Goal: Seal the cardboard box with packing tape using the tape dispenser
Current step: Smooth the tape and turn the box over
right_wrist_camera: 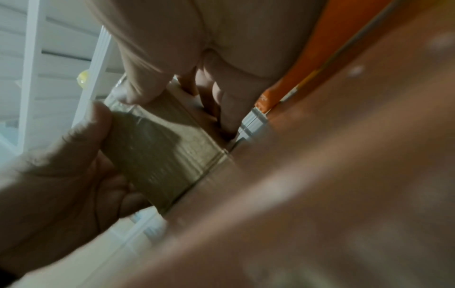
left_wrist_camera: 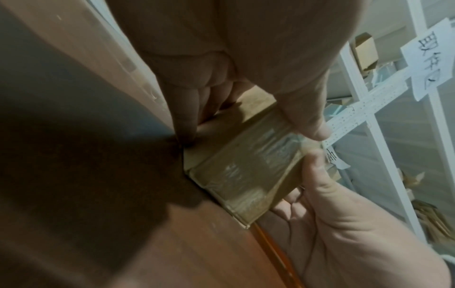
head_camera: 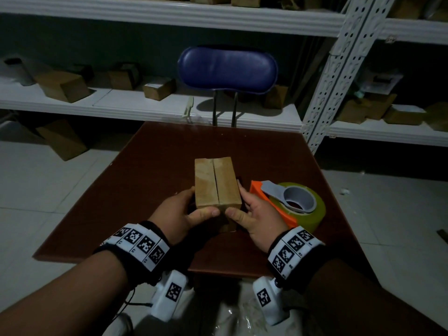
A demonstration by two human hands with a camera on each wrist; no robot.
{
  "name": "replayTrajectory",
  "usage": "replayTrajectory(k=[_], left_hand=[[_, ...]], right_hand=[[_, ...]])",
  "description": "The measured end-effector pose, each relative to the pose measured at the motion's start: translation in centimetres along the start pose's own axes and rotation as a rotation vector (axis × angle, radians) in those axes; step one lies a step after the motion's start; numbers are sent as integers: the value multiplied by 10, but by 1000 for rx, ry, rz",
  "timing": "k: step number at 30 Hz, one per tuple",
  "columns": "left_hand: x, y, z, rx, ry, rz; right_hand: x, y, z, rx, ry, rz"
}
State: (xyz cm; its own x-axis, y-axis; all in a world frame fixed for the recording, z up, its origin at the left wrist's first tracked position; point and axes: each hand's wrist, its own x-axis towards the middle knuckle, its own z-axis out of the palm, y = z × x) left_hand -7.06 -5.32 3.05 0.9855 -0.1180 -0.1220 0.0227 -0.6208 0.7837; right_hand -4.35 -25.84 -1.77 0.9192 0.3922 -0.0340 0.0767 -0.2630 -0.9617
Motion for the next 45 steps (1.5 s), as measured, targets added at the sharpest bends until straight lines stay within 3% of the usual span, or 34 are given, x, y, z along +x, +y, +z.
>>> replayTrajectory(k=[9, 16, 20, 23, 29, 35, 39, 45], left_hand=[[0, -9, -5, 28, -54, 38], [2, -25, -15, -326, -113, -21], [-1, -12, -12, -607, -15, -160], [4, -12, -12, -649, 74, -222], [11, -23, -21, -666, 69, -193], [13, -24, -21, -750, 45, -189], [15, -27, -22, -704, 78, -239], [17, -28, -28, -255, 362, -279]], right_hand=[[-4, -7, -2, 62, -27, 65], [-2, -7, -1, -45, -50, 111], [-7, -8, 4, -28, -43, 145], [-7, -10, 5, -56, 39, 118], [-6, -26, -7, -27, 253, 104], [-7, -32, -9, -72, 276, 108], [-7, -30, -7, -130, 282, 91], [-9, -29, -8, -181, 333, 120]])
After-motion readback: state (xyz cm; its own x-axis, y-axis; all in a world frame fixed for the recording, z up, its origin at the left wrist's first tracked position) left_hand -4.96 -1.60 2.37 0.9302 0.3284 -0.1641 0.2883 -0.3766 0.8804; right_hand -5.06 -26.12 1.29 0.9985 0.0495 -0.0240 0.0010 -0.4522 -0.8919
